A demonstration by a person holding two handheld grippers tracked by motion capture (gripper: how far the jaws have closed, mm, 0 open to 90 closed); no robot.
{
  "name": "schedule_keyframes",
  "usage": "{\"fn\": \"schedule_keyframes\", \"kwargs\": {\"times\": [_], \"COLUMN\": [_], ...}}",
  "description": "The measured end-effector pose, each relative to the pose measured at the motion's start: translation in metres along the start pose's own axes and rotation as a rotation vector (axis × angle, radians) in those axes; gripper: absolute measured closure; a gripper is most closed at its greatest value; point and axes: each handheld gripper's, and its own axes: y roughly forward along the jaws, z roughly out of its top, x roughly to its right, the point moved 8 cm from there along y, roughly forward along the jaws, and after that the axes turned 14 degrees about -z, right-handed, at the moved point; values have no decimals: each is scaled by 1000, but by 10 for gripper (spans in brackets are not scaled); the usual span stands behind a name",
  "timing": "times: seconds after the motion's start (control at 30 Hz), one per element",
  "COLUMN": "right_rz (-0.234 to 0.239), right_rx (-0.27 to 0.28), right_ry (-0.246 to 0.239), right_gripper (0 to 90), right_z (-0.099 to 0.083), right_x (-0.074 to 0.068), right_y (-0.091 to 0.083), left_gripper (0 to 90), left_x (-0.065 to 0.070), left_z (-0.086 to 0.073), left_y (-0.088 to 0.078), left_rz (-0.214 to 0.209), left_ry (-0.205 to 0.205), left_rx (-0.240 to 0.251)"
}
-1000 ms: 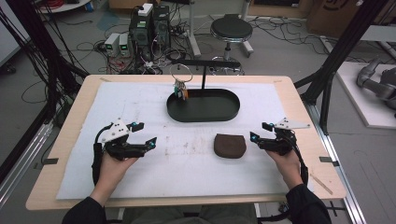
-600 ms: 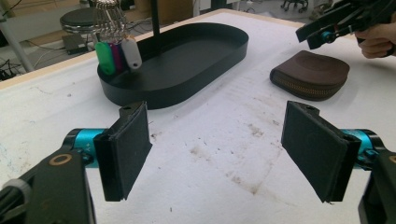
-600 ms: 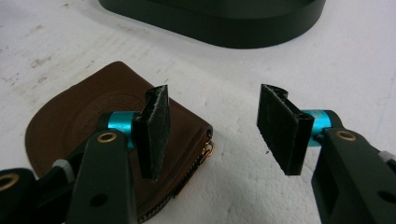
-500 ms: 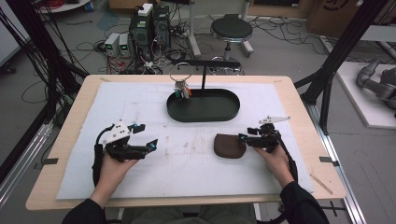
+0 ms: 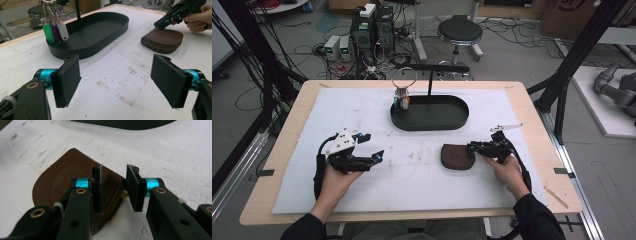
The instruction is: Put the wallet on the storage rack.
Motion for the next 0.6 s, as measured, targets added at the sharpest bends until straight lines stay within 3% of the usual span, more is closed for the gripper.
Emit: {"fn": "schedule_keyframes", "kwargs": {"times": [0.2,0.6], "right_rz": [-38,-30], "right_rx": [41,201], "right_ry": [-63,-188], "right_gripper": [811,842], "right_z": [4,15], "right_x": [-4,-27], "right_y": [-9,-41], "left_gripper": [236,236], "left_x": [2,12], "left_z": [3,19], "left_y": [7,42], "left_rz": [-16,-108], "left_ry": [5,5], "left_rx": [0,2]}}
